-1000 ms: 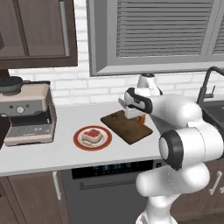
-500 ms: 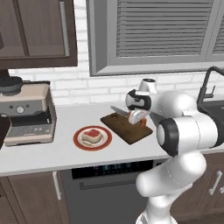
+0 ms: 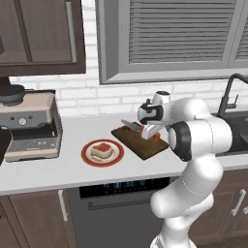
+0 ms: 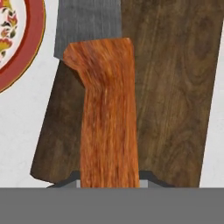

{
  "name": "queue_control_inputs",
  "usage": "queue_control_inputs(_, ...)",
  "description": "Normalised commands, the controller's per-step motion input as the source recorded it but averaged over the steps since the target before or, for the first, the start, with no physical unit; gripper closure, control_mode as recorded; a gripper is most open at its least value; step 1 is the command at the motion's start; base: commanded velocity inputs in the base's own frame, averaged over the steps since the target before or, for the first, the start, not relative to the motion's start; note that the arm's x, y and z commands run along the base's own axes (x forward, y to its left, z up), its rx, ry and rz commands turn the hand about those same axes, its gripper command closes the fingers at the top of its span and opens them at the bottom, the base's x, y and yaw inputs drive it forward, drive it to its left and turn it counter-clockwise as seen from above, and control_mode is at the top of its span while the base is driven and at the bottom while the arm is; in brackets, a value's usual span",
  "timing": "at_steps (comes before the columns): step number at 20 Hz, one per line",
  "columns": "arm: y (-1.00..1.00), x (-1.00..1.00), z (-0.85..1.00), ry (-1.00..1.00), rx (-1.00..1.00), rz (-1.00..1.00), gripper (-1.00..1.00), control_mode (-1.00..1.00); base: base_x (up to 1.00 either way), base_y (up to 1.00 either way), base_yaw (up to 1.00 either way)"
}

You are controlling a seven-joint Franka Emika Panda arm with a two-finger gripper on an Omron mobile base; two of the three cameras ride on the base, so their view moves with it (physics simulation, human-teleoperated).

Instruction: Pick up the knife from the drawer and place it on the cutting board. Then place the meat from the plate to the cutting board.

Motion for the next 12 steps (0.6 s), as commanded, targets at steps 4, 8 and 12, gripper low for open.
queue_control_inputs(4,0.00,0.02,-0.15,0.00,0.04,-0.05,1.00,-1.00,0.00,0.00,0.00)
queue_control_inputs(8,-0.04,0.00,-0.26,0.03,0.03,0.00,1.00,-1.00,0.00,0.00,0.00)
queue_control_inputs(12,-0.33,0.06,-0.20,0.04,0.01,0.00,1.00,-1.00,0.00,0.00,0.00)
